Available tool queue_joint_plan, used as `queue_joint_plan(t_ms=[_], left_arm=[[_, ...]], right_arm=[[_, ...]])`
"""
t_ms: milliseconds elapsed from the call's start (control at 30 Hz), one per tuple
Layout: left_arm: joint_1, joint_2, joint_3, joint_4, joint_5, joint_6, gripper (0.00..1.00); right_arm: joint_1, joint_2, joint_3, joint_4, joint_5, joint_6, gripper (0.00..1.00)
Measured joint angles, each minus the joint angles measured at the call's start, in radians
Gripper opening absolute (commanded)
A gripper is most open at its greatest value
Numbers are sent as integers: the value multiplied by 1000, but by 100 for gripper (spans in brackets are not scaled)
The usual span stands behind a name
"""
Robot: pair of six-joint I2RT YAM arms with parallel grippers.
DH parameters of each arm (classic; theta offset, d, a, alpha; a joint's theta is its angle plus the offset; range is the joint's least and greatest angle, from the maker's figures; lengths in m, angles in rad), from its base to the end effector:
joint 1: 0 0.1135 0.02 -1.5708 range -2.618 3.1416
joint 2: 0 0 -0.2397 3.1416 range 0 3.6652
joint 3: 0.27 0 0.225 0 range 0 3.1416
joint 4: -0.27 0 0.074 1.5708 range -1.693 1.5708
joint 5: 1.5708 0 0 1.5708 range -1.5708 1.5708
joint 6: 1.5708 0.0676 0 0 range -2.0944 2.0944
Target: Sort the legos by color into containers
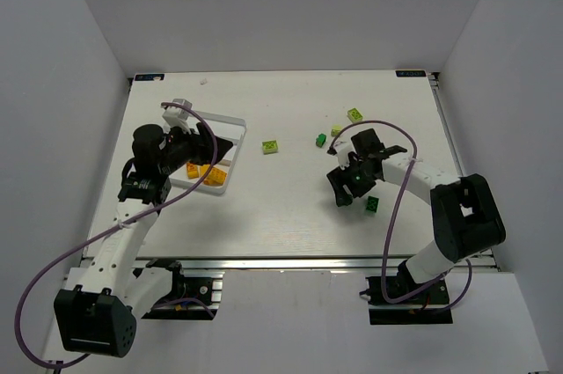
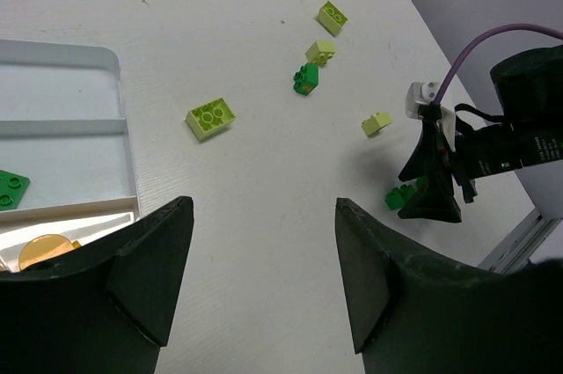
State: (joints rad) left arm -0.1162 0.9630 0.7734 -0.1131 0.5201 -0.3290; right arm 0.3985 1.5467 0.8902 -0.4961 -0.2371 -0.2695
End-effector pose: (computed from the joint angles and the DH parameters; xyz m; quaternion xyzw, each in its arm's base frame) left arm 0.2285 -0.0605 0.2888 0.0688 0.7903 -0.3284 0.5126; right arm 0.2513 0.1230 0.1406 -0.3416 0.9096 0.1287 0.1982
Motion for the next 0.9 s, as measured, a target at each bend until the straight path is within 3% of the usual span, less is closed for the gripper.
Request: queue_joint_plan(t_ms=[67, 167, 200, 300, 400, 600, 900], left_arm=[[0, -5, 0, 0, -6, 0, 75], [0, -17, 0, -1, -17, 1, 75], [0, -23, 0, -1, -21, 2, 75], [0, -45, 0, -4, -36, 5, 75], [0, -72, -1, -4, -50, 7, 75], [3, -148, -17, 1, -95, 11, 75], [3, -330, -74, 26, -277, 30, 77]], right_arm=[[6, 13, 0, 1, 11, 10, 69], [15, 24, 0, 2, 26, 19, 50], [18, 26, 0, 3, 30, 22, 38], [28, 26, 6, 3, 42, 21, 15], [45, 29, 35, -18, 55, -10, 6], [142, 124, 324, -111, 21, -164, 4], [349, 542, 1048, -144, -50, -308, 7]])
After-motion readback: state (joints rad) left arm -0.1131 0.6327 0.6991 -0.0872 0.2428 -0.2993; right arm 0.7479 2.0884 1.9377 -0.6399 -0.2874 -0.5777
